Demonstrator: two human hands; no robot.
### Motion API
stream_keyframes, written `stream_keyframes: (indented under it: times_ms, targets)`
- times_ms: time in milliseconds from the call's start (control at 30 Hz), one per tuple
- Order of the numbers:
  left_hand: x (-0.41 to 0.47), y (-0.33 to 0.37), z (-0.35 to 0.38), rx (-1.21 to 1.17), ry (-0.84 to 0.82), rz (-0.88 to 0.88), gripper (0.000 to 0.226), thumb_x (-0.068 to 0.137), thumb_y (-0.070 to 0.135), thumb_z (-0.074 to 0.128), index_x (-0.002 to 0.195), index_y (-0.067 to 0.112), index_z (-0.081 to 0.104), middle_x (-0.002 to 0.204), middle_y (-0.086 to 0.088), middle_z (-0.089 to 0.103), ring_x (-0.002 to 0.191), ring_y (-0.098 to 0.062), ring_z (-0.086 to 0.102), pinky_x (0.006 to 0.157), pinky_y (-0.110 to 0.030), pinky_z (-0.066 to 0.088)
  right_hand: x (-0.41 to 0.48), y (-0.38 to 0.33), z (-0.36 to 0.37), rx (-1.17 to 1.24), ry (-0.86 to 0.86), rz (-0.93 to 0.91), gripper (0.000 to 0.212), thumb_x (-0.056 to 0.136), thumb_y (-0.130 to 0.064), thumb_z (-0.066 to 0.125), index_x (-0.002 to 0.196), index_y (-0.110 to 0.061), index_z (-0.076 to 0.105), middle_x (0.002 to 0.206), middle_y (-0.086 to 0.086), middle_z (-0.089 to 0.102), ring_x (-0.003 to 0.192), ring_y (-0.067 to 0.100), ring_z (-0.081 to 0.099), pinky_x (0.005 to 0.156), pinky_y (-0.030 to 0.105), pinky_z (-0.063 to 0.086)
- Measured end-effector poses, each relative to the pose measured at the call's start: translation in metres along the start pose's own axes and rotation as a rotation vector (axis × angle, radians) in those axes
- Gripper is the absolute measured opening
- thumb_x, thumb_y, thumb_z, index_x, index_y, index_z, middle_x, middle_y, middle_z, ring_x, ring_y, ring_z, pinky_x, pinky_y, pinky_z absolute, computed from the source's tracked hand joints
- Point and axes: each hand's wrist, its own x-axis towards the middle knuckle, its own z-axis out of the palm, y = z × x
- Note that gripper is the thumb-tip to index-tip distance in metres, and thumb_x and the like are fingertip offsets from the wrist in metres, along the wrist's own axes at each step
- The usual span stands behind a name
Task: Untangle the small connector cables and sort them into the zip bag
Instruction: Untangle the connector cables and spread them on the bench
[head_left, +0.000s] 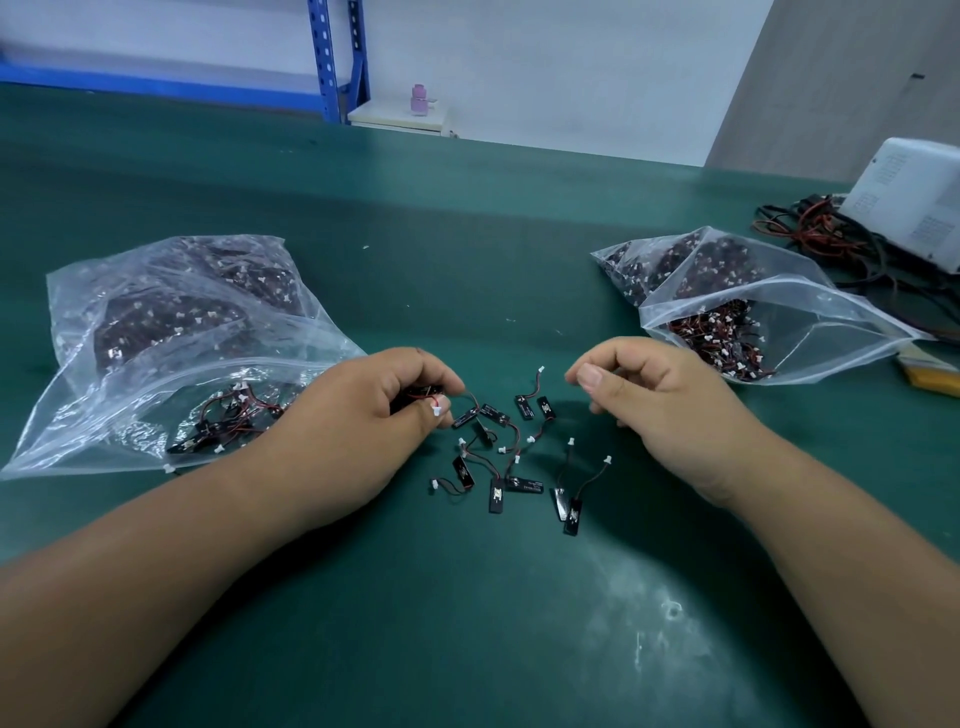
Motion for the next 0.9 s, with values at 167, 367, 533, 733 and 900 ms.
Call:
stream_keyframes:
  times_ms: [167,367,533,733,900]
  targets:
    - [0.000,0.001,0.000,-0.015,-0.004,-0.011,0.025,0.093,0.027,0.059,0.100,0.051,0.061,0.088,0.027,0.070,0.086,0.005,0.064,0.074,-0.022,0.044,-0.001,0.000,0.001,0.059,-0.006,0.024,0.035,0.087,-0.057,0.047,0.091,-0.035,0.074,0.097,-0.004,0.070,0.094,0.010,0.065,0.087,0.030,0.047]
    - [0.000,0.001,0.000,-0.026,-0.002,-0.022,0.026,0.094,0.025,0.060,0.098,0.050,0.062,0.088,0.025,0.070,0.084,0.001,0.065,0.075,-0.023,0.047,-0.001,0.001,0.001,0.096,-0.028,0.022,0.048,0.088,-0.064,0.040,0.096,-0.031,0.074,0.098,-0.012,0.071,0.096,0.006,0.065,0.090,0.028,0.041]
    - [0.000,0.000,0.000,-0.021,-0.003,-0.021,0.024,0.094,0.026,0.060,0.098,0.050,0.062,0.089,0.025,0.070,0.084,0.001,0.065,0.074,-0.022,0.046,-0.003,0.000,0.002,0.087,-0.053,0.033,0.047,0.091,-0.059,0.039,0.095,-0.029,0.075,0.100,-0.014,0.071,0.100,0.004,0.064,0.093,0.028,0.041]
    - [0.000,0.002,0.000,-0.011,-0.006,-0.024,0.026,0.094,0.026,0.059,0.099,0.051,0.061,0.088,0.026,0.070,0.083,-0.001,0.065,0.075,-0.024,0.048,-0.006,-0.007,0.003,-0.021,-0.163,0.017,0.049,0.096,-0.060,0.041,0.109,-0.027,0.075,0.123,-0.015,0.067,0.121,-0.004,0.055,0.112,0.025,0.036]
    - [0.000,0.003,0.000,-0.019,-0.005,-0.022,0.025,0.094,0.025,0.059,0.099,0.049,0.061,0.087,0.025,0.071,0.084,0.002,0.064,0.073,-0.021,0.044,-0.011,-0.012,0.003,0.003,-0.231,0.040,0.056,0.088,-0.057,0.035,0.123,-0.028,0.068,0.129,-0.018,0.064,0.124,-0.008,0.052,0.113,0.020,0.034]
